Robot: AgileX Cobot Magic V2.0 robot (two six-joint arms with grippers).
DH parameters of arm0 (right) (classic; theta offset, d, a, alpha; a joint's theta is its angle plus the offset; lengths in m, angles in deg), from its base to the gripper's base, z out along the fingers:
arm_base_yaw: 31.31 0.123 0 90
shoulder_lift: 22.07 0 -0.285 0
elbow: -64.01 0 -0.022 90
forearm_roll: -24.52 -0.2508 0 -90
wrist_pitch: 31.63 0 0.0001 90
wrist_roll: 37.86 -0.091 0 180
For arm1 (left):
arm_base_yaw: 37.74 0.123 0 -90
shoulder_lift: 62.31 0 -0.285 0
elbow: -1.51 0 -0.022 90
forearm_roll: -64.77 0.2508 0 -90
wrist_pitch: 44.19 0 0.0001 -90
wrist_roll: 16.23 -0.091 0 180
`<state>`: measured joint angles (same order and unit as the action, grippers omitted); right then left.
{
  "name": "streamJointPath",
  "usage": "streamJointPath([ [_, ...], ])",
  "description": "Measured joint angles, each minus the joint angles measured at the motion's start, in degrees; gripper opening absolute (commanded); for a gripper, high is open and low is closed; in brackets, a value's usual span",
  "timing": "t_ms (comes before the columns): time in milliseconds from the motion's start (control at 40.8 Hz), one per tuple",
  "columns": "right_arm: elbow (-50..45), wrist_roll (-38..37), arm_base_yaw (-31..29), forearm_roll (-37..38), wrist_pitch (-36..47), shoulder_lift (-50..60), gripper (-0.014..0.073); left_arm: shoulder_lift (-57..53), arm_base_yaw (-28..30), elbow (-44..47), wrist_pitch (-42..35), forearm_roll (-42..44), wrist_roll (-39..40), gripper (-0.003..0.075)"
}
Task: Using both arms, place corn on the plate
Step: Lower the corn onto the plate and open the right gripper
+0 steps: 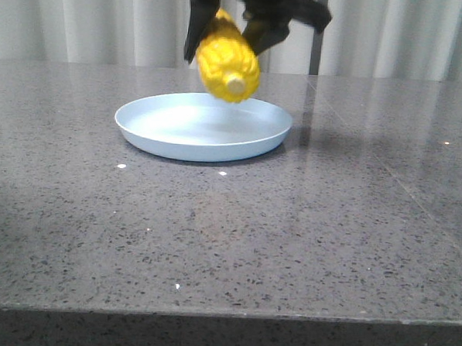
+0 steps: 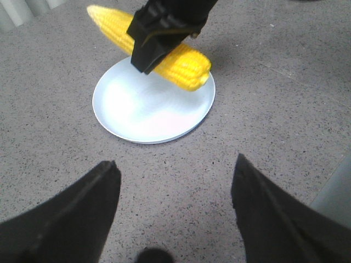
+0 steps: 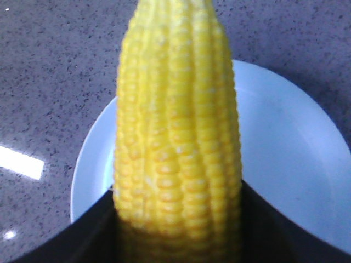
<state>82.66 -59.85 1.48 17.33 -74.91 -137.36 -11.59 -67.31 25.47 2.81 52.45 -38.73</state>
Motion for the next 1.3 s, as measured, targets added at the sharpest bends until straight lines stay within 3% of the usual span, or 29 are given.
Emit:
streamJointPath([
  [294,0.0,-0.5,0.0,1.7,1.6,-4.3,0.0337,0.0,0.0,0.0,0.0,0.0,0.0,0.0440],
  [540,0.0,-0.6,0.0,1.8,1.8,-4.4,0.0473,0.0,0.0,0.0,-0.1,0.0,0.0,0.0440],
  [956,0.3,-0.6,0.0,2.4,1.8,-3.9,0.0479,0.0,0.0,0.0,-0.1,0.0,0.0,0.0440],
  [1153,1.0,0.9,0.0,5.2,0.4,1.8,0.0477,0.0,0.0,0.0,-0.1,0.0,0.0,0.0440],
  [1300,1.2,8.1,0.0,7.5,-4.2,11.2,0.0476,0.0,0.0,0.0,-0.1,0.0,0.0,0.0440],
])
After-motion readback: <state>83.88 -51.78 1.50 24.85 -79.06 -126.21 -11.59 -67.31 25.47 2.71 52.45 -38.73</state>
